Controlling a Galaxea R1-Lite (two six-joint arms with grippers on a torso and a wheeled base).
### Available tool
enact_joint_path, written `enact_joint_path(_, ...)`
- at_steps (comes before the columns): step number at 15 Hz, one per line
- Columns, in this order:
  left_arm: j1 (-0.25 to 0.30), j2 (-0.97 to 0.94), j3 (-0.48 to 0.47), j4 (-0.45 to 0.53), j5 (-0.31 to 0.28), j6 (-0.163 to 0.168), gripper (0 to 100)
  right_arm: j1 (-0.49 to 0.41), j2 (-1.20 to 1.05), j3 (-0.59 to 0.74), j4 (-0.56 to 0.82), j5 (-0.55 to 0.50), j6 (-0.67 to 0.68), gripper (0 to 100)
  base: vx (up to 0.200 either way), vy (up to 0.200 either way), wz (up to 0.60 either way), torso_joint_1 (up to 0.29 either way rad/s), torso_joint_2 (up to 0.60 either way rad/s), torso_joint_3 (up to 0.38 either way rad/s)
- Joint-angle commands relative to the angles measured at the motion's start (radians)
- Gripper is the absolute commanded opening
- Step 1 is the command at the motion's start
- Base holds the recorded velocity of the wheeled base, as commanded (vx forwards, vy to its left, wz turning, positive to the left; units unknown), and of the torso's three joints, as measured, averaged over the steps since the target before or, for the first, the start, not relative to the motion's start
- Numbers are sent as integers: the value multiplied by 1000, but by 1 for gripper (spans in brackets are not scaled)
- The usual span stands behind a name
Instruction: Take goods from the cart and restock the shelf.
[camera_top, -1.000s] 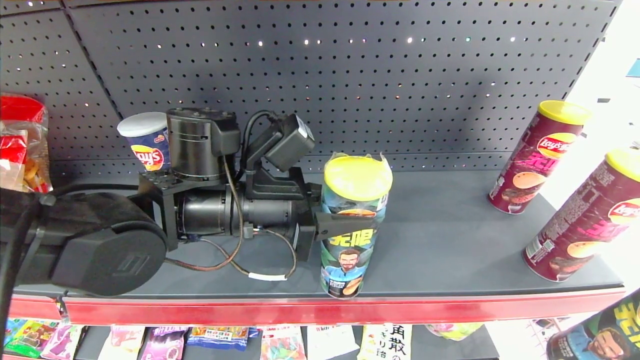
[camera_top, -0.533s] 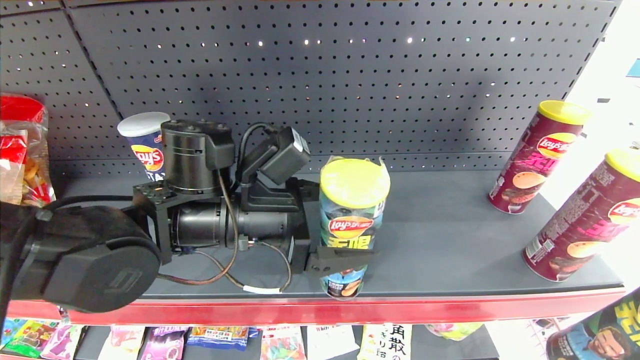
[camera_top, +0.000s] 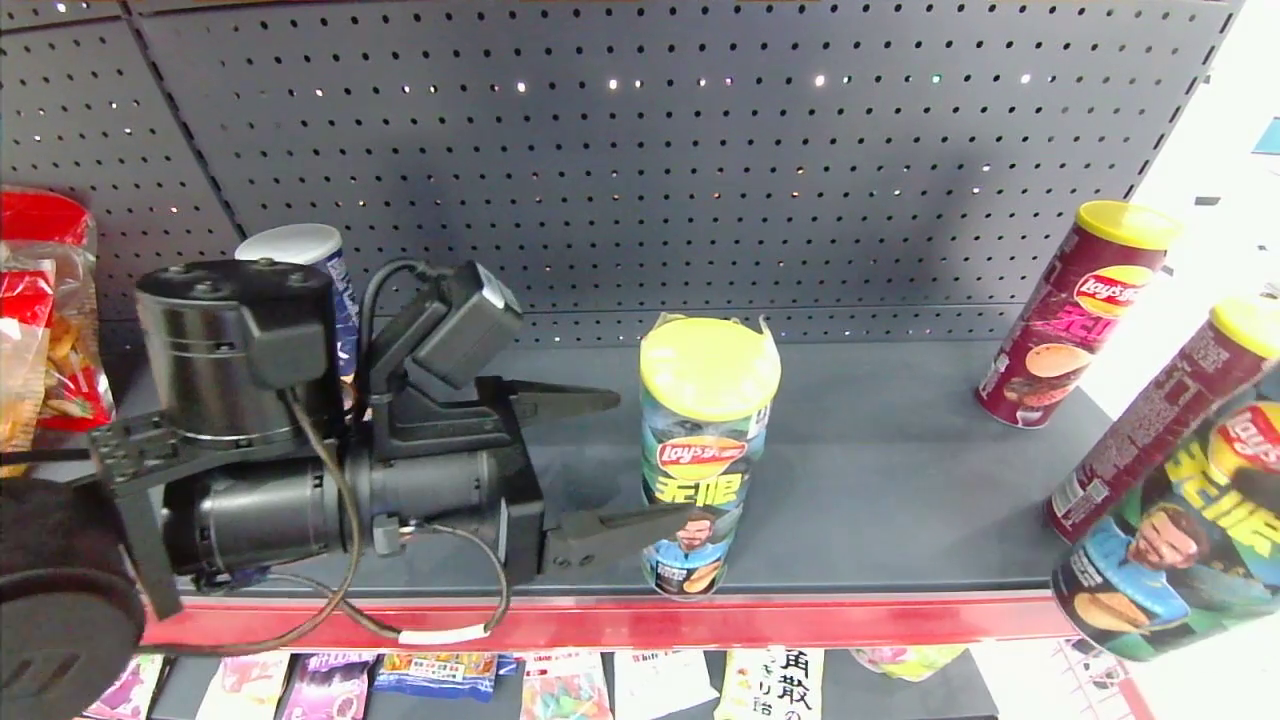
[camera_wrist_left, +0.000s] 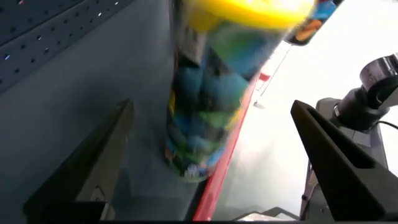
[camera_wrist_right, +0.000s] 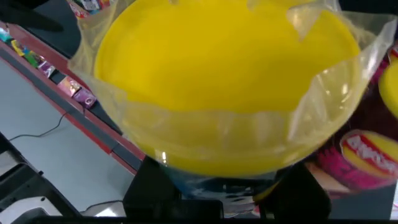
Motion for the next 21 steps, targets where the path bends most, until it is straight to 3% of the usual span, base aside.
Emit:
enact_joint_path(1, 0, -108, 71, 0, 28, -6, 100, 75, 187, -121, -1, -6, -3, 0, 0, 0, 0, 0, 0, 0)
enact_joint_path(2, 12, -176, 137, 3, 59, -9, 100, 121, 264, -198, -1, -35, -3, 0, 0, 0, 0, 0, 0, 0)
enact_joint_path(5, 45, -269, 218, 11, 63, -20, 100, 193, 347, -284, -1, -81, -2, 0, 0, 0, 0, 0, 0, 0)
enact_joint_path(9, 46, -338, 223, 107, 155, -18, 100, 265, 437, -345, -24, -116, 0, 0, 0, 0, 0, 0, 0, 0)
enact_joint_path(13, 45, -406, 223, 236, 275, -12, 100, 299, 572, -349, -193, -116, 1, 0, 0, 0, 0, 0, 0, 0)
enact_joint_path(18, 45, -415, 226, 238, 279, -15, 100, 322, 743, -386, -341, -112, 3, 0, 0, 0, 0, 0, 0, 0)
enact_joint_path(21, 45, -420, 226, 239, 287, -18, 100, 352, 821, -446, -354, -110, 4, 0, 0, 0, 0, 0, 0, 0)
